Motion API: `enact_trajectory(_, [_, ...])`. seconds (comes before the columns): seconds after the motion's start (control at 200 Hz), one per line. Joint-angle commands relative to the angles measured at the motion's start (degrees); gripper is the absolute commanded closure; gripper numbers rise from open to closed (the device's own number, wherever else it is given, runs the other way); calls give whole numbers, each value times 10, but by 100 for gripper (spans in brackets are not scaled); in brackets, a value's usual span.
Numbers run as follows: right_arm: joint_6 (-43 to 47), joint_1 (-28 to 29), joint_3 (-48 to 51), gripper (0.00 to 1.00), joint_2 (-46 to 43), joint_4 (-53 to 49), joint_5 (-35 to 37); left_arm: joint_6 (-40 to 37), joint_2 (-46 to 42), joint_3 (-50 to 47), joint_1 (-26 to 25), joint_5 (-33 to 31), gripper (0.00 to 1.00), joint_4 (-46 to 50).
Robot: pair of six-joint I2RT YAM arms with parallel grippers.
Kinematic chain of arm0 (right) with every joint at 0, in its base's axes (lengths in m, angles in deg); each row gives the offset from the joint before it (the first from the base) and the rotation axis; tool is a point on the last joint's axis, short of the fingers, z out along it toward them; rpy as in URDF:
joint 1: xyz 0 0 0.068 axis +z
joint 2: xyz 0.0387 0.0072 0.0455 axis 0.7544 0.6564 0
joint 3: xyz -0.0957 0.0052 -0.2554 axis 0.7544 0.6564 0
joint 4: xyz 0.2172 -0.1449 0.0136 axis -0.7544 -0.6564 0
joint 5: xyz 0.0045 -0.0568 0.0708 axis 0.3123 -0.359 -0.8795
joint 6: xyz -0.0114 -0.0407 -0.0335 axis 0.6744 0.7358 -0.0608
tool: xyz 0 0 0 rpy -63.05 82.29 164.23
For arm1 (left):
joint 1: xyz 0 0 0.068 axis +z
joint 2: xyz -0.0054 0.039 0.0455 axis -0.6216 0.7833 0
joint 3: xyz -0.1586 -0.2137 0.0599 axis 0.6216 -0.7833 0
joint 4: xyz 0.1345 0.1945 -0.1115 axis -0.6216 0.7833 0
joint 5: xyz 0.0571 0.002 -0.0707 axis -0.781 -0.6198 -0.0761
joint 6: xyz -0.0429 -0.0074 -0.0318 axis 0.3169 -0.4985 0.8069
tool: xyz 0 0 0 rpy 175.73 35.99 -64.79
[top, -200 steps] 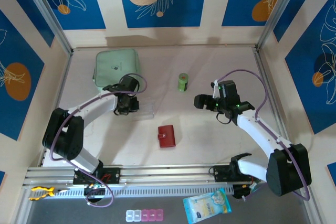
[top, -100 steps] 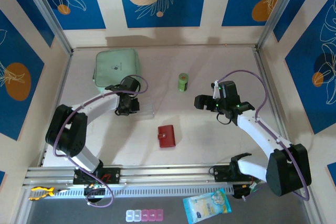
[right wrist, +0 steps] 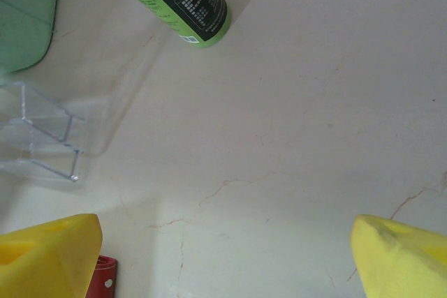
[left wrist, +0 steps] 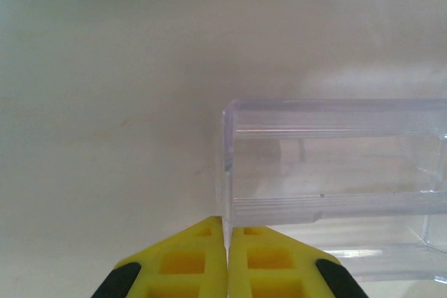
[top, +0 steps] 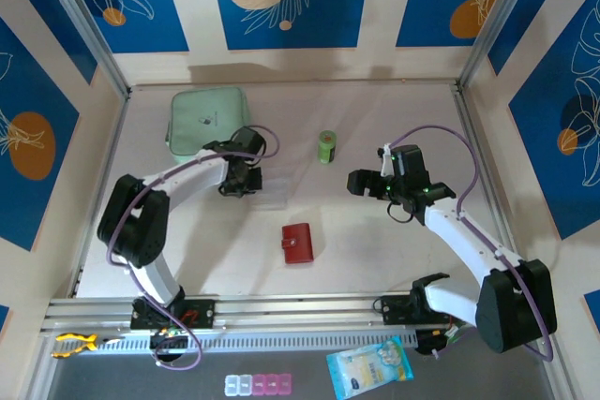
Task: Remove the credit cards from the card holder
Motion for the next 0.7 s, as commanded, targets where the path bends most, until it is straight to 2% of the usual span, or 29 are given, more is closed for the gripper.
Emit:
enact_trajectory(0.0, [-3,-4,6,8,-13,-5,-1,10,34,64,-25,5,94,18])
enact_trajectory(0.145, [-1,-6,5,8,-13,-8,-2,11,85,140,-51,1,94,43])
enact_trajectory(0.265, [1,-8,2,8,-17,-12,-4,17,109,165,-59,0,94,45])
enact_trajectory(0.695, [8,-11,0,8,-25,-25,-9,11,127,162,-54,-45,92,63])
